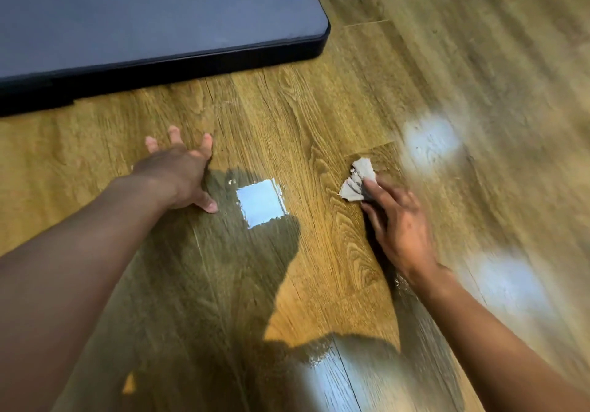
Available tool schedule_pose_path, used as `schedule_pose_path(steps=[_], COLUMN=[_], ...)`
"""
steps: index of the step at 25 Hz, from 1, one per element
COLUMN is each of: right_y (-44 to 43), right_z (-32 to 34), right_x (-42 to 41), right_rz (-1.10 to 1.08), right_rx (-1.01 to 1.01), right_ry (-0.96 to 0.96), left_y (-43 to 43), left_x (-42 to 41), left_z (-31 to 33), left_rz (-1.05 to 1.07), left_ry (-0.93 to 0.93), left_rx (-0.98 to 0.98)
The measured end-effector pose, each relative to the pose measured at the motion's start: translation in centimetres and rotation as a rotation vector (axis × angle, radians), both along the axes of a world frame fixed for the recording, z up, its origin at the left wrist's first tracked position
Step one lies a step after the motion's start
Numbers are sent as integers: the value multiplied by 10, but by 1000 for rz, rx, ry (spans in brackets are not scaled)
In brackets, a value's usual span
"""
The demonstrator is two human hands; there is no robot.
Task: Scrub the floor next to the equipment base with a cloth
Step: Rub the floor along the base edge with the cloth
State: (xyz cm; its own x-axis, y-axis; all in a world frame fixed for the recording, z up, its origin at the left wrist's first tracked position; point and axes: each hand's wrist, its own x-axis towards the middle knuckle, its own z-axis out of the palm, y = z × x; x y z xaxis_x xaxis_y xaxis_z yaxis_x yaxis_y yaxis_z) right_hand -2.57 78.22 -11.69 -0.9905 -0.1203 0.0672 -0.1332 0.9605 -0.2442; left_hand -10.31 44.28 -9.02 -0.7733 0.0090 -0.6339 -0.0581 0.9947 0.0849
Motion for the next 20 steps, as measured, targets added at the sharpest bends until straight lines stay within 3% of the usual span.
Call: schedule_pose_path(steps=[7,12,17,20], right_y=[-41,-38,-64,-68], right_z=[6,-2,1,-5], right_x=[-113,-73,-162,-153], right_rz=[34,8,104,31], right_rx=[-57,-48,-70,-70], right_ry=[63,138,100,126], left_y=[-1,-3,-3,-3], left_x=[-2,-4,-3,0], left_z=[-2,-11,-13,-9], left_rz=[-12,-28,-23,-18], left_ry=[14,-4,5,-2], left_rx=[-11,-16,4,13])
